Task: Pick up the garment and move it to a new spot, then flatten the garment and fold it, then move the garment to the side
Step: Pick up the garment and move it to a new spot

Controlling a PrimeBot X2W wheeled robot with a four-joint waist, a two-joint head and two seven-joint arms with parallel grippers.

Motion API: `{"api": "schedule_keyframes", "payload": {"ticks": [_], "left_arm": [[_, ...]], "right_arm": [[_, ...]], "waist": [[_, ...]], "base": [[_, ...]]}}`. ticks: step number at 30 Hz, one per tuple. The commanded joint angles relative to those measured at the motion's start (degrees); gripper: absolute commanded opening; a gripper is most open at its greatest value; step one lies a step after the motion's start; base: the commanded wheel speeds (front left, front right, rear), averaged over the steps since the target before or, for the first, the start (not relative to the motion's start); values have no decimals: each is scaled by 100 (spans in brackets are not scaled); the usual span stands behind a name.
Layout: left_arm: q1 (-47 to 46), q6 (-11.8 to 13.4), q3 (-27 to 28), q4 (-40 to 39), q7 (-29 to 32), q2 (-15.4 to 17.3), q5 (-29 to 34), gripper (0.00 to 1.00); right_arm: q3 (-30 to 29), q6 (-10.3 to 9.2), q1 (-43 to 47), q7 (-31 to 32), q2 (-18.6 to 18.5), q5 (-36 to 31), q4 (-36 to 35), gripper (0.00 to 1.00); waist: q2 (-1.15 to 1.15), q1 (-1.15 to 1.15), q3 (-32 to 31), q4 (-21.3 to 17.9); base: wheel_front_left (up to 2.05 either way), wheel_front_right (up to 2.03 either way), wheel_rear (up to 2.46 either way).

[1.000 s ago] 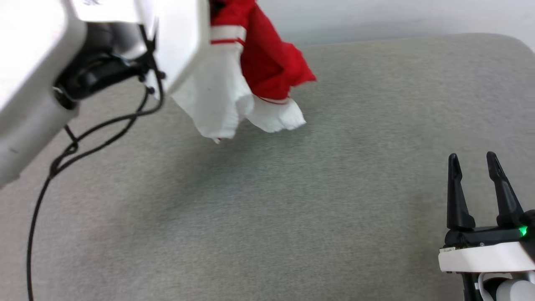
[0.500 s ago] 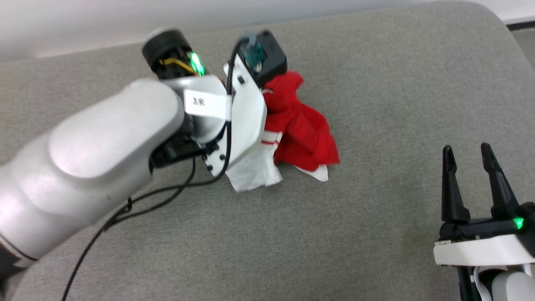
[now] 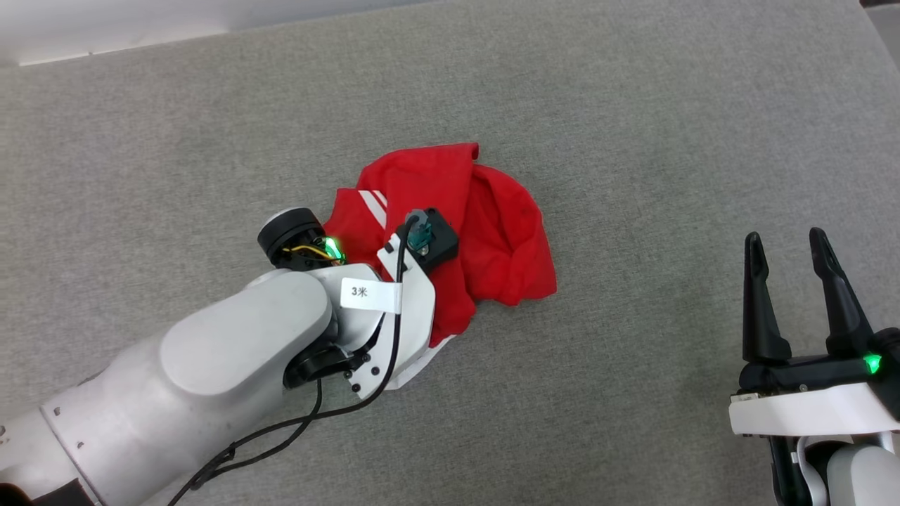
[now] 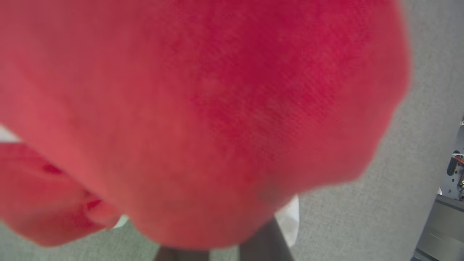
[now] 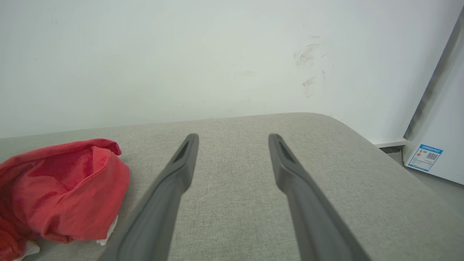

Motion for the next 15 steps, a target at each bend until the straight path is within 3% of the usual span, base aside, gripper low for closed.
{"api": "schedule_keyframes", "payload": {"ticks": [1,2,3,10,15], "left_arm": [[121,2,-43,73,-97,19,31,0],[61,2,-35,97,-269,17,47,84],[-19,2,-31,124,-477,4,61,100],[-217,3,169,404,-2119,-9,212,100],[-53,370,504,476,-3106,83,403,100]], "right_arm": [[-4,-2,-57,-12,12,-21,1,100],[-4,-2,-45,-12,12,-36,5,100],[-9,-2,-26,-12,11,-57,10,100],[-81,-2,200,-12,11,-173,25,100],[-110,-2,343,-11,12,-242,23,100]], "waist": [[0,0,-56,54],[0,0,-95,86],[0,0,-142,117],[0,0,-568,391],[0,0,-825,603]], "base": [[0,0,0],[0,0,0],[0,0,0],[0,0,0],[0,0,0]]}}
